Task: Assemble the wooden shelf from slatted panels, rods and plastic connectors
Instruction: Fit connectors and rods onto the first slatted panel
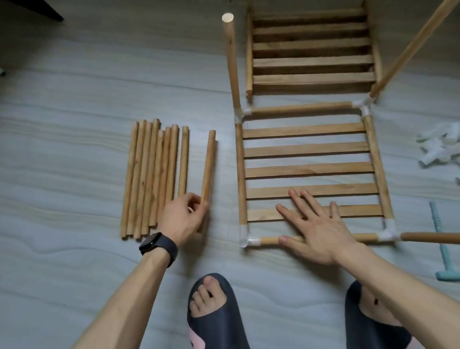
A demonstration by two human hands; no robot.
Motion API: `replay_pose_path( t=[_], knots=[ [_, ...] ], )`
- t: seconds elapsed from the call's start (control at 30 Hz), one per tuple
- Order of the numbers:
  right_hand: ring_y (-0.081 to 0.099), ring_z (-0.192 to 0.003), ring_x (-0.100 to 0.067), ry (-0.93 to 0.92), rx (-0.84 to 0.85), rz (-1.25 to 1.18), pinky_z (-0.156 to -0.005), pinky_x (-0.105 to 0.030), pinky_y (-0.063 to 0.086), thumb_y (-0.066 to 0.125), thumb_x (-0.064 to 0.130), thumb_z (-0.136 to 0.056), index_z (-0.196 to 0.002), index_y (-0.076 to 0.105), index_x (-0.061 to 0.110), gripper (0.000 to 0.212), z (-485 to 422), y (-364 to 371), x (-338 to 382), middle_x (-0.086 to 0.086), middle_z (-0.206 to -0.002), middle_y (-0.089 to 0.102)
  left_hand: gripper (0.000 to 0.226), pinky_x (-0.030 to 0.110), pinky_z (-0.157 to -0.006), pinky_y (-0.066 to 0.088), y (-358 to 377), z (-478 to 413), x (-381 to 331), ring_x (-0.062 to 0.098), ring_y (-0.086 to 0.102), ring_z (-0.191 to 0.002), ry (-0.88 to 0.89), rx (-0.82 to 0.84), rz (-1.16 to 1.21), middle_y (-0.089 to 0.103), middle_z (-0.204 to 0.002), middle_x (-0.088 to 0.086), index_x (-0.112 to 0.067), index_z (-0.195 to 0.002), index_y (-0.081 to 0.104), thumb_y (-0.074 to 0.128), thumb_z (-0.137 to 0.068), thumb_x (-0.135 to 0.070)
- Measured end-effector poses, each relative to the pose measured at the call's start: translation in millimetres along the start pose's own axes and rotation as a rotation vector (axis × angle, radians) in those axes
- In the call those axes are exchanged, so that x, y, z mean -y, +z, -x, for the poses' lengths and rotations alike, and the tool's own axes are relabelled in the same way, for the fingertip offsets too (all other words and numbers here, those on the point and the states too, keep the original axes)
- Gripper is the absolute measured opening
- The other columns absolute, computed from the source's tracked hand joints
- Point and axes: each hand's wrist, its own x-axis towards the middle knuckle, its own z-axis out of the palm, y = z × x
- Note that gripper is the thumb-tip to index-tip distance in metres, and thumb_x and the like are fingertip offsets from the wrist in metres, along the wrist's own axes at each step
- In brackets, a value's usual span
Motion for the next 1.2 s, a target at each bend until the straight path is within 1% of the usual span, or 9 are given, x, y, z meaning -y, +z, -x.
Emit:
replay_pose_path(
  t=[0.1, 0.17, 0.3, 0.37, 0.47, 0.6, 0.73, 0.9, 1.2],
  knots=[
    [-0.026, -0.15, -0.02, 0.068, 0.013, -0.023, -0.118, -0.067, -0.002, 0.025, 0.08, -0.088, -0.157, -0.001, 0.045, 0.082, 11.2, -7.6, -3.7, 0.009, -0.161, -0.031, 0.014, 0.024, -0.064, 0.047, 0.3, 20.3, -11.1, 0.004, 0.06, -0.074, 0.2, -0.012, 0.042, 0.064, -0.086, -0.013, -0.028, -0.098, 0.065, 0.063, -0.094, -0.041],
    [-0.002, -0.155, -0.021, 0.14, -0.03, -0.26, -0.121, -0.06, 0.006, 0.025, 0.09, -0.08, -0.157, 0.018, 0.039, 0.093, 18.4, -18.1, 4.6, 0.003, -0.168, -0.002, 0.018, 0.023, -0.066, 0.046, 7.5, 32.0, -22.8, 0.003, 0.058, -0.078, 0.379, 0.011, -0.008, 0.06, -0.09, -0.017, -0.032, -0.104, 0.065, 0.059, -0.094, -0.045],
    [0.066, -0.115, -0.017, 0.209, -0.331, -1.627, -0.107, -0.042, 0.046, 0.044, 0.08, -0.081, -0.128, 0.058, 0.015, 0.081, 37.5, -55.3, 35.5, -0.003, -0.122, 0.07, 0.037, 0.035, -0.062, 0.051, 37.8, 37.7, -52.1, 0.013, 0.058, -0.083, 0.679, 0.037, -0.195, 0.061, -0.095, -0.011, -0.03, -0.111, 0.066, 0.044, -0.093, -0.053],
    [0.072, -0.092, -0.023, 0.212, -0.5, -1.977, -0.094, -0.039, 0.052, 0.039, 0.064, -0.093, -0.103, 0.062, 0.005, 0.064, 43.5, -72.5, 39.2, -0.007, -0.09, 0.073, 0.035, 0.035, -0.057, 0.05, 50.3, 35.0, -66.4, 0.017, 0.057, -0.08, 0.826, -0.009, -0.237, 0.062, -0.093, -0.007, -0.028, -0.111, 0.066, 0.047, -0.095, -0.052],
    [0.047, -0.058, -0.016, 0.206, -0.794, -2.188, -0.066, -0.03, 0.043, 0.029, 0.07, -0.096, -0.071, 0.047, 0.016, 0.062, 54.4, -97.8, 31.0, 0.0, -0.061, 0.044, 0.053, 0.031, -0.072, 0.05, 59.6, 26.0, -80.4, 0.016, 0.059, -0.096, 0.874, 0.008, -0.239, 0.066, -0.112, 0.0, -0.028, -0.132, 0.059, 0.039, -0.097, -0.063],
    [0.027, -0.053, -0.015, 0.19, -0.864, -2.197, -0.054, -0.026, 0.029, 0.028, 0.084, -0.084, -0.062, 0.035, 0.02, 0.068, 69.7, -117.9, 24.4, 0.002, -0.057, 0.028, 0.074, 0.048, -0.123, 0.017, 68.7, -6.1, -73.7, 0.02, 0.016, -0.152, 0.61, 0.144, -0.45, 0.014, -0.167, 0.002, -0.026, -0.16, 0.006, 0.018, -0.098, -0.065],
    [0.02, -0.057, -0.023, 0.032, -0.702, -2.063, -0.056, -0.028, 0.03, 0.055, 0.094, -0.052, -0.063, 0.029, 0.017, 0.083, 82.6, -112.9, 41.1, -0.002, -0.055, 0.024, 0.075, 0.051, -0.123, -0.009, 93.5, -18.7, -58.1, 0.013, -0.027, -0.147, 0.566, 0.216, -0.607, -0.029, -0.16, -0.01, -0.029, -0.157, -0.018, 0.022, -0.101, -0.06],
    [0.025, -0.053, -0.024, -0.214, -0.601, -1.932, -0.056, -0.031, 0.027, 0.061, 0.079, -0.066, -0.053, 0.035, 0.012, 0.073, 94.2, -98.8, 60.5, -0.004, -0.047, 0.029, 0.075, 0.05, -0.122, -0.011, 96.0, -19.2, -60.5, 0.009, -0.033, -0.141, 0.52, 0.226, -0.605, -0.035, -0.155, -0.011, -0.029, -0.155, -0.022, 0.024, -0.101, -0.055],
    [0.031, -0.053, -0.026, -0.585, -0.501, -1.493, -0.058, -0.045, 0.027, 0.036, 0.07, -0.093, -0.055, 0.036, 0.016, 0.066, 102.0, -61.6, 95.7, -0.001, -0.055, 0.033, 0.075, 0.049, -0.122, -0.012, 95.6, -17.9, -61.0, 0.011, -0.024, -0.149, 0.51, 0.231, -0.574, -0.032, -0.156, -0.014, -0.029, -0.157, -0.016, 0.026, -0.101, -0.055]
  ],
)
